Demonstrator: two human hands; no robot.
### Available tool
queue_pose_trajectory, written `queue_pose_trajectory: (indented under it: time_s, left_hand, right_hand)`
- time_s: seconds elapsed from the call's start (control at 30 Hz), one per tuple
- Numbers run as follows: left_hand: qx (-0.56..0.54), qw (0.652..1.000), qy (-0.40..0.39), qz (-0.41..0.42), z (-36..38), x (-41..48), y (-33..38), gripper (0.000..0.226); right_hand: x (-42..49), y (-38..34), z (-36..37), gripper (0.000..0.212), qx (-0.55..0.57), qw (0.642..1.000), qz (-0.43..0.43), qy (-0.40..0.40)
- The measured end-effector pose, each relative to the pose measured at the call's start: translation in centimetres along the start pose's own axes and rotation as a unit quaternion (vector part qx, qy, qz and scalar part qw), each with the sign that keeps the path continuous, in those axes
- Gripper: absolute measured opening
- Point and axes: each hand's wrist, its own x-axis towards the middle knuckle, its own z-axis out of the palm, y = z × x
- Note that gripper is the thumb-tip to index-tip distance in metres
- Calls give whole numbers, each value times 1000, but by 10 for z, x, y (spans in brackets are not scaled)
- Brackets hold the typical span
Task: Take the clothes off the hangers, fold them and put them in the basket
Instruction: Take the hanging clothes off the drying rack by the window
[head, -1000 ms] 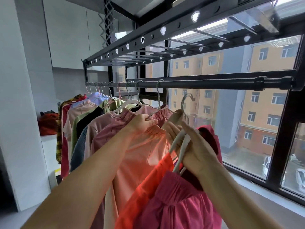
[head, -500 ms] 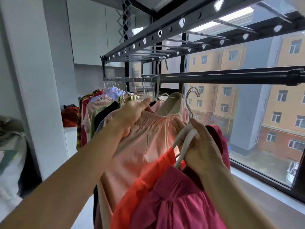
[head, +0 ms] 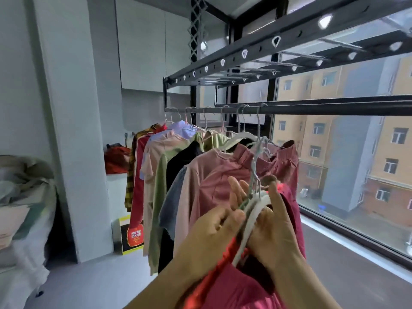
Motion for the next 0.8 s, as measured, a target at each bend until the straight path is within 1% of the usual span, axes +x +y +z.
queue_pose_trajectory:
  time_s: [0.03, 0.07, 0.13, 0.17, 0.23, 0.27, 0.37, 0.43, 0.53, 0.57, 0.63, 0.67, 0.7, 0.73, 0.8]
  left_hand:
    - [46, 999, 8, 23, -7, 4, -9, 47]
    - [67, 997, 10, 45, -14, 9, -16, 46]
    - [82, 993, -17, 85, -28, 24, -30, 47]
    - [83, 991, -42, 94, -36, 33, -33, 50]
    - [39, 991, -91, 90, -54, 60, -43, 55]
    - [14, 992, -94, 83, -63, 77, -48, 54]
    - [25, 994, -39, 94, -77, 134, -58, 35]
    - [22, 997, -33, 72, -74, 172, -62, 27]
    - [-33, 996, -85, 5, -58, 216, -60, 33]
    - [-54, 993, -109, -9, -51, 229, -56, 38]
    - [-60, 986, -152, -13, -35, 251, -52, 53]
    - [-63, 983, -171, -25, -29, 260, -48, 56]
    - [-73, 979, -184, -58, -23, 269, -46, 61]
    - [-92, 972, -194, -100, -18, 279, -44, 63]
    - [-142, 957, -201, -152, -9, 291, -42, 53]
  right_hand:
    - [8, 5, 2, 97, 5, 1000, -6, 3]
    - [16, 10, 4, 103, 7, 1000, -11, 5]
    - [29, 18, 8, 113, 13, 1000, -26, 9]
    - [36, 21, 8, 116, 20, 999, -37, 16]
    - [44, 23, 5, 113, 38, 997, -66, 32]
    - [47, 23, 3, 109, 43, 995, -84, 40]
    - [54, 17, -2, 105, 54, 987, -133, 66]
    - [58, 10, -5, 98, 60, 982, -161, 82]
    - [63, 1, -9, 83, 55, 979, -176, 92]
    - [64, -1, -11, 83, 43, 979, -177, 92]
    - [67, -8, -16, 86, 40, 981, -170, 87]
    - [70, -11, -18, 86, 45, 981, -166, 87]
    - [73, -13, -20, 87, 44, 982, -163, 89]
    - [77, -16, -21, 88, 38, 982, -162, 85]
    - [85, -22, -23, 89, 32, 982, -166, 80]
